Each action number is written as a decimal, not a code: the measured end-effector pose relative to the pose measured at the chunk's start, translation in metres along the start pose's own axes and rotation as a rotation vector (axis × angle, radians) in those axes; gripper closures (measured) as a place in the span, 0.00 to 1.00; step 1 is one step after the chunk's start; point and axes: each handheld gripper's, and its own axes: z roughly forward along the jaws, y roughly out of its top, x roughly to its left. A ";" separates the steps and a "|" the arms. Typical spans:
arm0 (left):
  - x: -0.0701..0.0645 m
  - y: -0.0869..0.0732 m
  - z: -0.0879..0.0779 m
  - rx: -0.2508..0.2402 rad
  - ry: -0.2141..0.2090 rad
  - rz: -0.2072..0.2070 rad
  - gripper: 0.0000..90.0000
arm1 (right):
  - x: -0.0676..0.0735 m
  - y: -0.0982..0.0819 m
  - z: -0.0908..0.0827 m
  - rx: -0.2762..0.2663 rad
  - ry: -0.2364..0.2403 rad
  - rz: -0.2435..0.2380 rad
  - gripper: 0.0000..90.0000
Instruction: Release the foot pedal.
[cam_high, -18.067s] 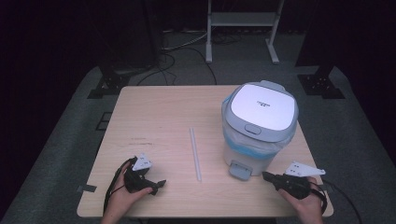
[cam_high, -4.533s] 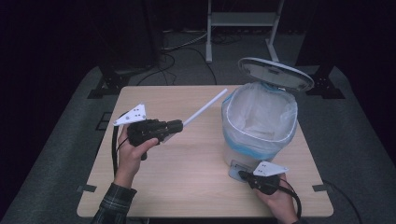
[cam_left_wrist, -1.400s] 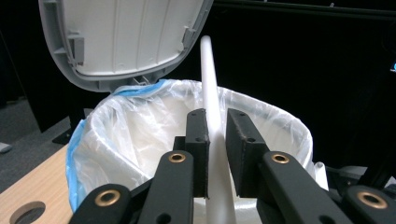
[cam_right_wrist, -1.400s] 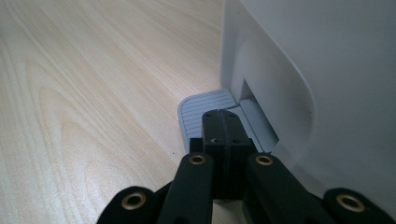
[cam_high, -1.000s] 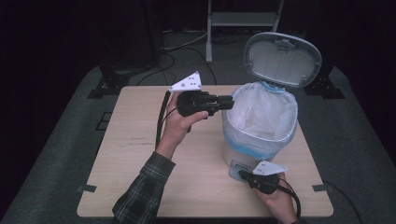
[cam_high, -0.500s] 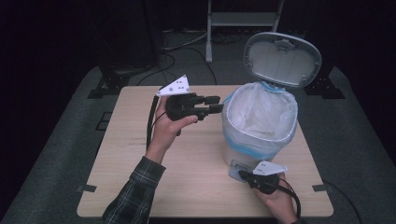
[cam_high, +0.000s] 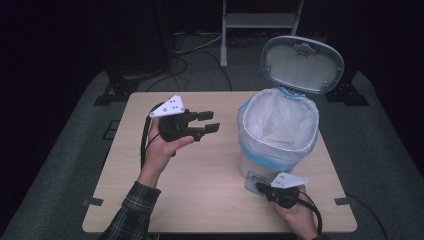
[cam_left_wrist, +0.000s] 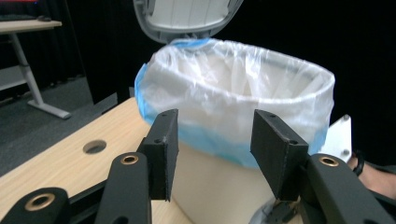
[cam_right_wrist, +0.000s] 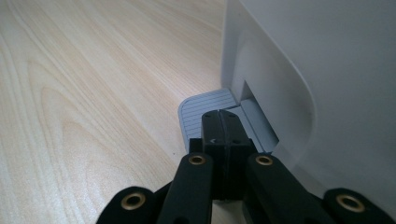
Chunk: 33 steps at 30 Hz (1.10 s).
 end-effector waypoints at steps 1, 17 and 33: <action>-0.001 -0.003 -0.002 0.000 0.003 -0.002 0.56 | 0.000 0.000 0.000 0.000 0.002 0.006 1.00; -0.010 -0.055 -0.021 0.052 0.059 -0.046 0.45 | 0.002 0.007 -0.017 -0.071 0.013 -0.012 0.94; -0.014 -0.100 -0.048 0.097 0.150 -0.112 0.31 | 0.004 -0.003 -0.043 -0.074 0.050 0.014 0.72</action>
